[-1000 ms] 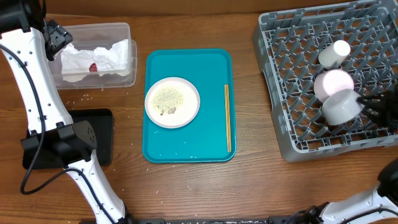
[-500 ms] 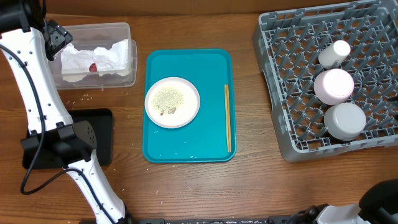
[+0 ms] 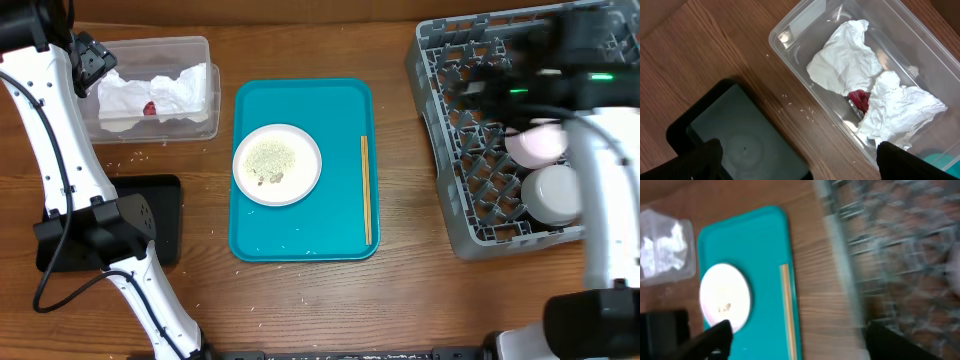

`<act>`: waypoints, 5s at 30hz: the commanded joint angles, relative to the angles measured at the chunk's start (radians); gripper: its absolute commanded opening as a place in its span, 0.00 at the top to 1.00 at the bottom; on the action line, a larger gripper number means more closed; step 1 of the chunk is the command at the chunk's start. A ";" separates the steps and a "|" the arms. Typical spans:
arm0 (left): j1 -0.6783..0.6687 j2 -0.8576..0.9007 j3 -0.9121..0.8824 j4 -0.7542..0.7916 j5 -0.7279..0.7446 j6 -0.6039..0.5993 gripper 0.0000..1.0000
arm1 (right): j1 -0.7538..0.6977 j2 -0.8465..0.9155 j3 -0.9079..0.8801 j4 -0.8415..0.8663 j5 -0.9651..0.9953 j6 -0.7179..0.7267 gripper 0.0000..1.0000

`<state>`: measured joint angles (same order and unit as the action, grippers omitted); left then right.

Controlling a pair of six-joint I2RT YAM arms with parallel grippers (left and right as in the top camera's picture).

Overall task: Sort waste into correct bins and load items into the dishwasher
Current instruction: 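Move the right gripper to the chopsticks and pinch one chopstick, then carry the chopstick right and drop it into the dish rack, then return the right gripper to the remaining chopstick on the tray, then grasp the second chopstick and place it in the dish rack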

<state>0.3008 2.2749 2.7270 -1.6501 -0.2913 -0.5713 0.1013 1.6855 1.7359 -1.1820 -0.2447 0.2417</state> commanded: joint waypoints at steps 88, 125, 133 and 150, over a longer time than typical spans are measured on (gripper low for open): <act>-0.007 -0.006 -0.003 0.001 -0.003 -0.012 0.00 | -0.052 0.552 0.441 -0.123 0.237 -0.392 0.94; -0.007 -0.006 -0.003 0.001 -0.003 -0.012 0.00 | 0.407 0.523 0.173 -0.113 0.222 0.048 0.38; -0.007 -0.006 -0.003 0.001 -0.003 -0.012 0.00 | 0.419 0.523 0.060 -0.029 0.255 0.051 0.38; -0.007 -0.006 -0.003 0.001 -0.003 -0.012 0.00 | 0.422 0.557 0.022 0.024 0.244 0.070 0.43</act>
<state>0.3008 2.2749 2.7270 -1.6497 -0.2913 -0.5713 0.5243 2.2414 1.7782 -1.1690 -0.0074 0.2958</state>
